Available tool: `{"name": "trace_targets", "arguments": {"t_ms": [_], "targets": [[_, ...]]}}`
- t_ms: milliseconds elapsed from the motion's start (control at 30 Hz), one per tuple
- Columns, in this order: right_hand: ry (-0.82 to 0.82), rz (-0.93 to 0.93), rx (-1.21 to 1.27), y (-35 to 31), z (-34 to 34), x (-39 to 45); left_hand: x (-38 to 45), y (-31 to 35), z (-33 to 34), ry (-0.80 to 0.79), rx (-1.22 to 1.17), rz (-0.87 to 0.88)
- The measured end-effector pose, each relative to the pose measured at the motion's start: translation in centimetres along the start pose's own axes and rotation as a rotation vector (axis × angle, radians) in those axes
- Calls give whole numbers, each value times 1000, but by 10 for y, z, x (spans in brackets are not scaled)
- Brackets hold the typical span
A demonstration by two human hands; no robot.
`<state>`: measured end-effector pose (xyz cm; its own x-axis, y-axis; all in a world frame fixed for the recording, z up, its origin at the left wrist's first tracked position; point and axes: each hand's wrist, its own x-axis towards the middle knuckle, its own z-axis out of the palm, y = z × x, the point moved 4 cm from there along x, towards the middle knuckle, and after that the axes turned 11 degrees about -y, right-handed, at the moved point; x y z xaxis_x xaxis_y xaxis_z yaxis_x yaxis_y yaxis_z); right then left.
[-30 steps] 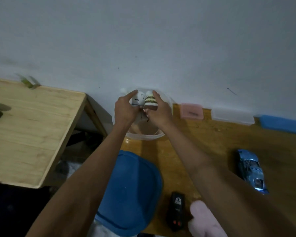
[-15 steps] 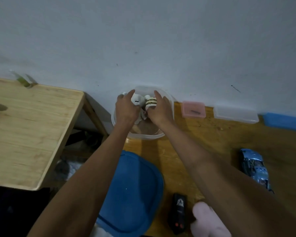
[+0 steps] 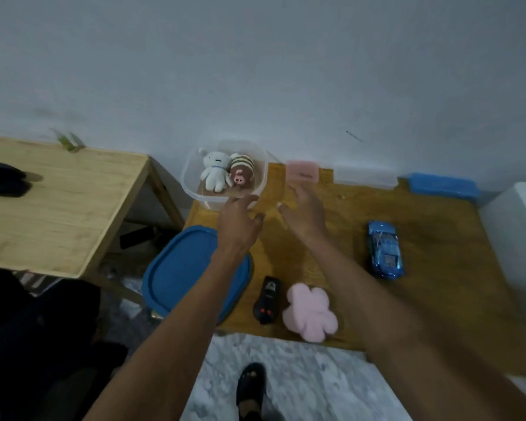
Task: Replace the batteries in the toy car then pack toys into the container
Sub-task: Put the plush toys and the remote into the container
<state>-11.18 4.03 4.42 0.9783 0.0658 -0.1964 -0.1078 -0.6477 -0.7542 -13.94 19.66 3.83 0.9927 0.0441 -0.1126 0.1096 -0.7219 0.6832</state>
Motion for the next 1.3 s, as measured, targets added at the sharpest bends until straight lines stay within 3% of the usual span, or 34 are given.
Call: {"name": "trace_targets", "arguments": {"t_ms": [300, 433, 633, 767, 1067, 1300], "targets": [[-371, 146, -75, 101, 10, -122, -118, -20, 94, -322, 149, -270], [-458, 163, -165, 119, 24, -146, -139, -27, 111, -337, 222, -272], [-399, 171, -5, 126, 30, -151, -141, -32, 115, -256, 183, -250], [-328, 147, 141, 111, 17, -135, -127, -27, 95, -182, -24, -230], [-106, -99, 279, 0, -25, -45, -30, -4, -31, 41, -330, 72], [-91, -149, 287, -66, -1, 57, 61, -52, -109, 86, -267, 31]]}}
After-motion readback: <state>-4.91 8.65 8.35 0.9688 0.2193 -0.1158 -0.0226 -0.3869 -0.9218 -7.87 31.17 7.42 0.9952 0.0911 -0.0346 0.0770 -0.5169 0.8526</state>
